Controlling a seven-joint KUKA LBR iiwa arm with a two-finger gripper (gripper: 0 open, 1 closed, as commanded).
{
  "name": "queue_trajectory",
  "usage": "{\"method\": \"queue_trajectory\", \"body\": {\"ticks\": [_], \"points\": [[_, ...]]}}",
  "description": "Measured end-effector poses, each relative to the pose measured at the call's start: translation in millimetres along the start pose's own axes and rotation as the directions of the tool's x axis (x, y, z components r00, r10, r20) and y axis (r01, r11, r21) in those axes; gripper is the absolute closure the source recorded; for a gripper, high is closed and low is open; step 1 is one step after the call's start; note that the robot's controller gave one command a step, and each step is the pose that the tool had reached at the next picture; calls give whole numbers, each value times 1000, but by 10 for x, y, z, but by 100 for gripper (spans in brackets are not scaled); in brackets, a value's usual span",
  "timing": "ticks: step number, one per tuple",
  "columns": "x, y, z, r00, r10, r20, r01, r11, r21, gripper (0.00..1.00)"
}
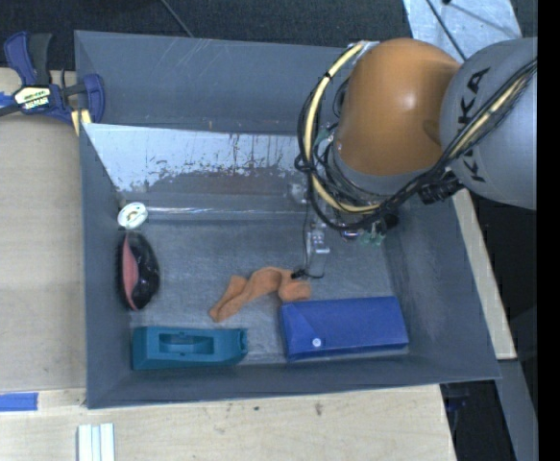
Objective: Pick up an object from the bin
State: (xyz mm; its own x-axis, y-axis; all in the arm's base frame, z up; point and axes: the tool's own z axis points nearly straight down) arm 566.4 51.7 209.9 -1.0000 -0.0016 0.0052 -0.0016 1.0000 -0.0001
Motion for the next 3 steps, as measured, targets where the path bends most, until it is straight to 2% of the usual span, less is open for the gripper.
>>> {"method": "queue_trajectory", "body": {"ticks": [1,2,3], "points": [[-14,-1,-50,1000,1,9,-1,1000,-1,0],[121,116,357,1000,18,17,-18,1000,-1,0],[291,157,933,998,64,11,-64,998,-2,0]]}}
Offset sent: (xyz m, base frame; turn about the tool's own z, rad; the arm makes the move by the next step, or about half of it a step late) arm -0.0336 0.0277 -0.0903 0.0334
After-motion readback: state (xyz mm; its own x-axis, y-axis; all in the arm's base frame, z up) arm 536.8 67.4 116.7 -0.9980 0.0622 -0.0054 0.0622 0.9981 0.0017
